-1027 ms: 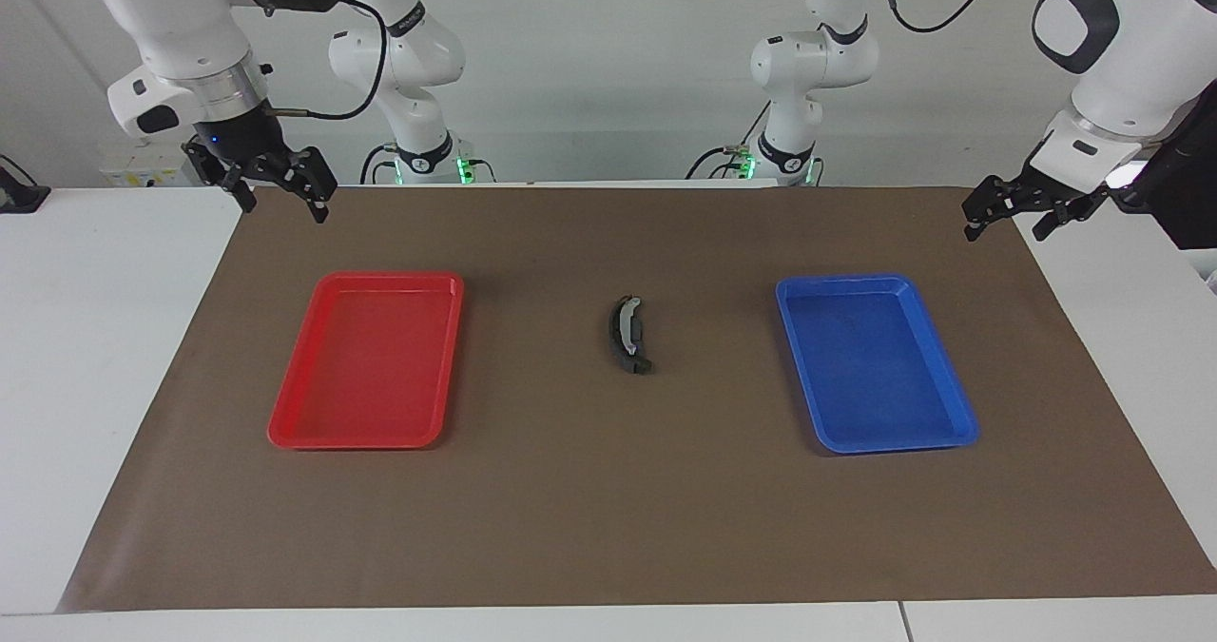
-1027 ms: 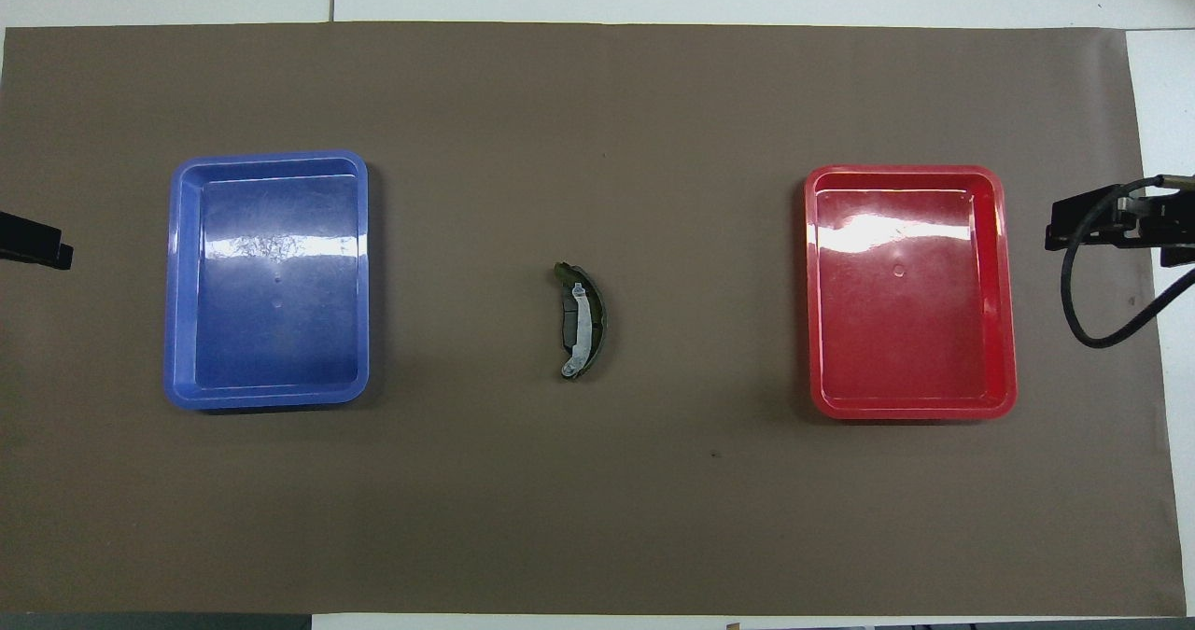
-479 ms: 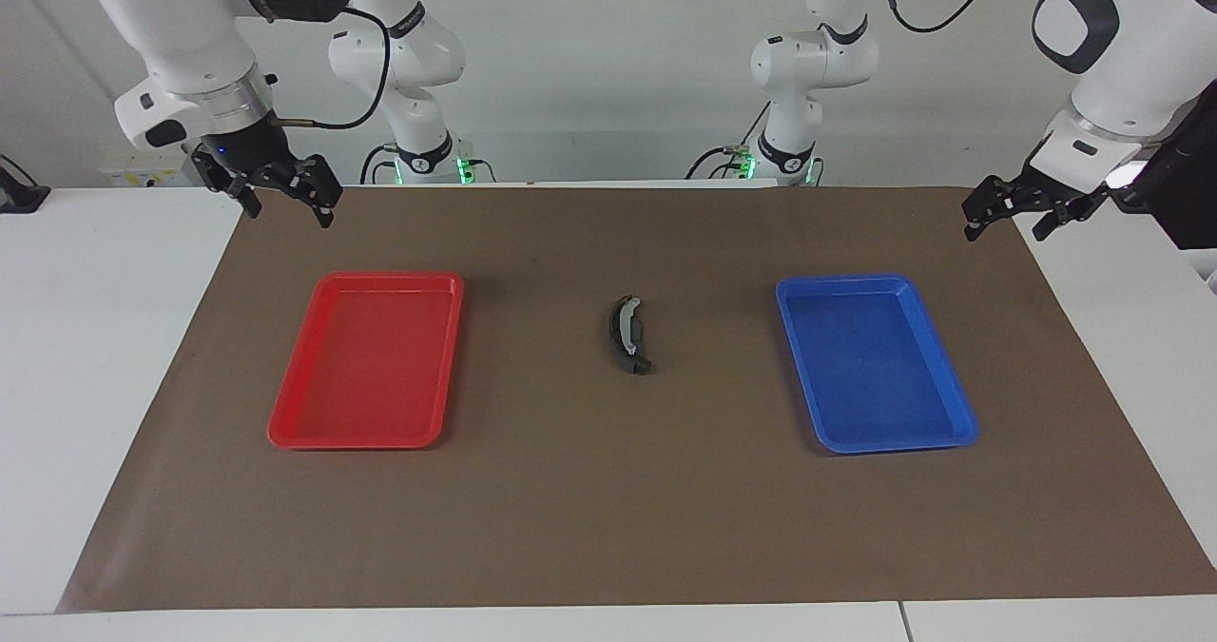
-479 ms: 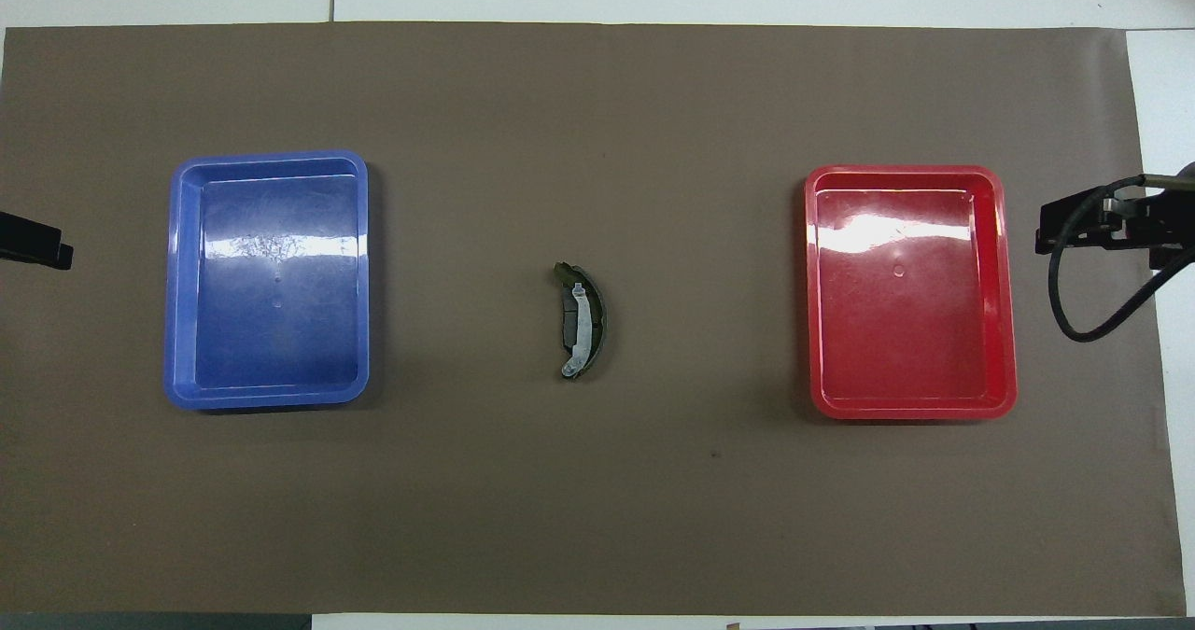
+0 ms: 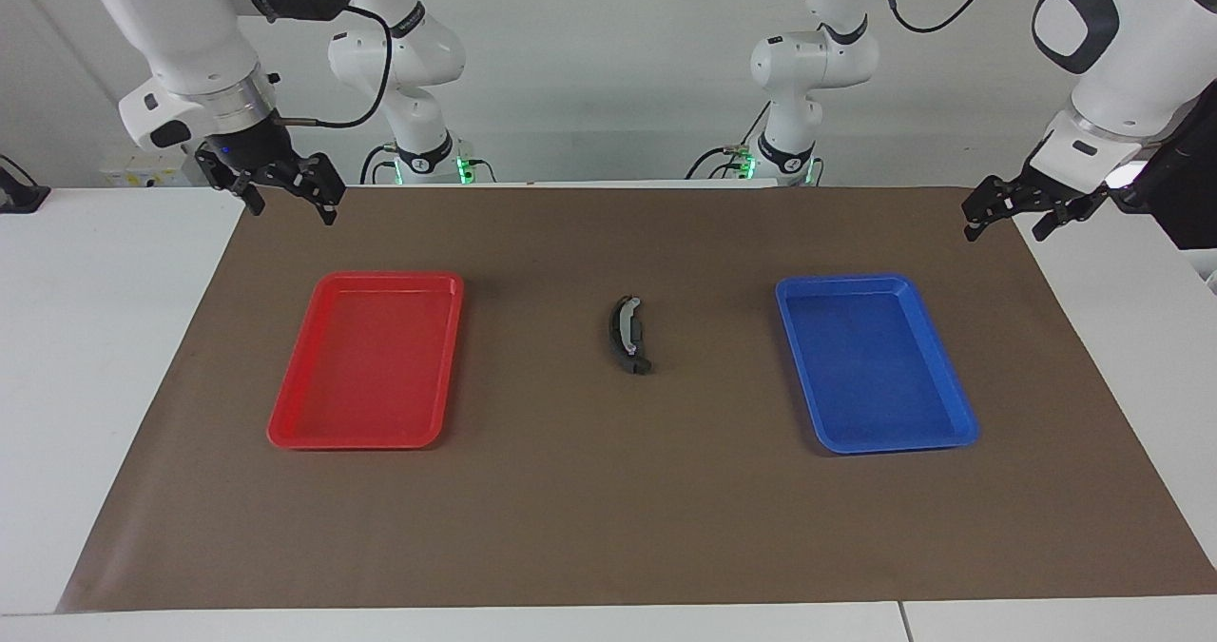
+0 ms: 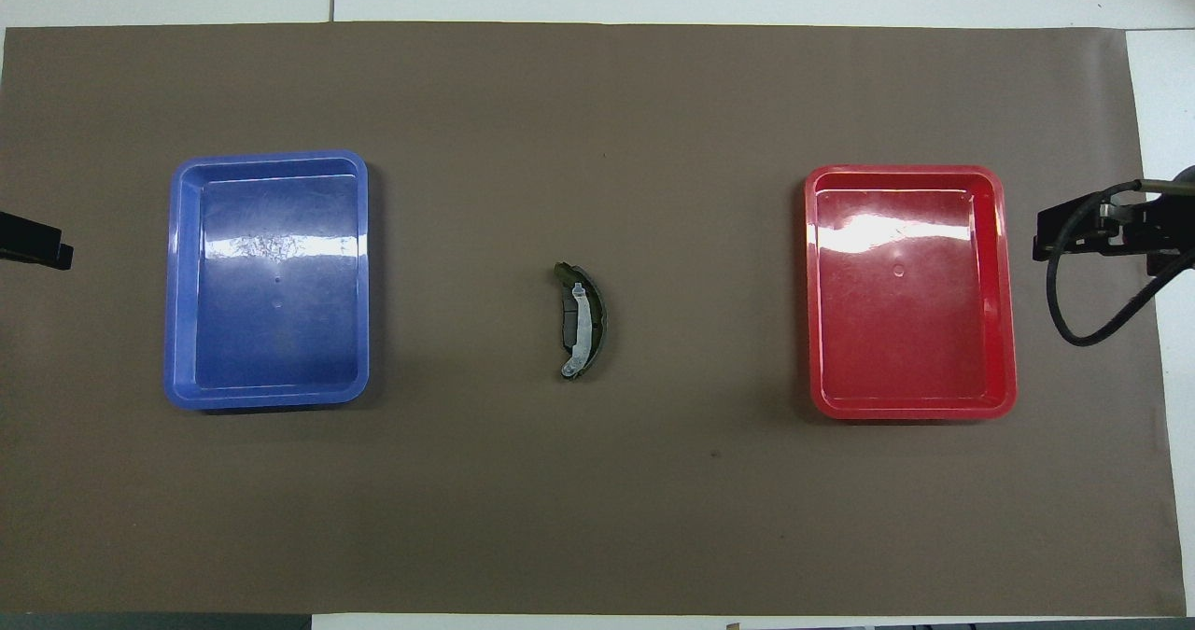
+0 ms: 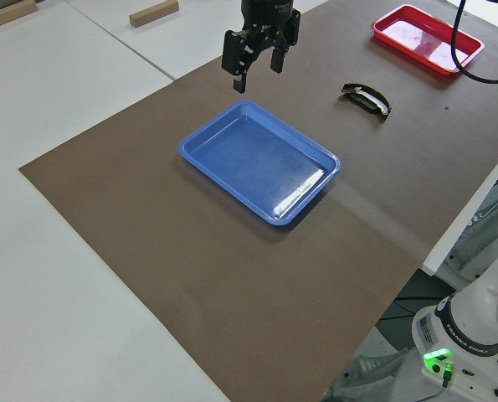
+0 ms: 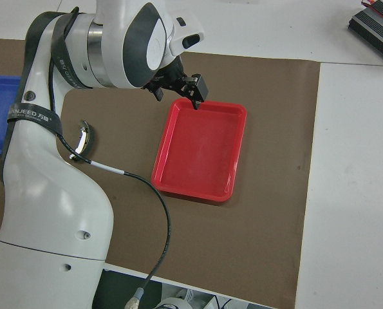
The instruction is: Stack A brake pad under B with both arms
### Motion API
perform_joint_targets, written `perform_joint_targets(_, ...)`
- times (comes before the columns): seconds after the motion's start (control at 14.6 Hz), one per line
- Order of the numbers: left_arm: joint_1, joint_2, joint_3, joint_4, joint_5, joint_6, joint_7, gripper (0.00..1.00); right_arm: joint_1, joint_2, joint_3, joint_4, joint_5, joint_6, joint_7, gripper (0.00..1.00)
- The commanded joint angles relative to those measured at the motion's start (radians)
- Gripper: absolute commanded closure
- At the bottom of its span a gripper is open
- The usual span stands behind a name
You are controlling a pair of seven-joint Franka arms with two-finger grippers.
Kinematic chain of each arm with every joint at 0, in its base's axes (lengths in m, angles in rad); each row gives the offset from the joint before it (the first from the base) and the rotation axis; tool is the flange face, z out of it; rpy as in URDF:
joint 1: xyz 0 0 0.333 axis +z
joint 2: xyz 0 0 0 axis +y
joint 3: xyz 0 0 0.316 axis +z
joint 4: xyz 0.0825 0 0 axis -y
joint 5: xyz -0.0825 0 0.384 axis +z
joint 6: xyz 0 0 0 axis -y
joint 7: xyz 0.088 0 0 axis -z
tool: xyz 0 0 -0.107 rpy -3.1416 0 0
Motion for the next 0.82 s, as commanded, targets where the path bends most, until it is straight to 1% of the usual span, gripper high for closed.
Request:
perform_joint_targets(0.0,0.007,-0.021,-0.005,-0.015,0.009,-0.002,0.003,0.01,0.008,0.001,-0.008,0.014,0.004,-0.018,-0.019,0.0)
perform_joint_targets(0.34,0.007,-0.021,-0.005,-0.015,0.009,-0.002,0.003,0.01,0.012,0.004,-0.008,0.022,0.001,-0.029,-0.029,0.0)
perform_joint_targets(0.48,0.007,-0.021,-0.005,-0.015,0.009,-0.002,0.003,0.01,0.01,0.004,-0.008,0.025,0.003,-0.052,-0.106,0.0)
perform_joint_targets(0.75,0.008,-0.021,-0.005,-0.015,0.009,-0.002,0.003,0.01,0.01,-0.001,-0.008,0.025,0.004,-0.055,-0.106,0.0)
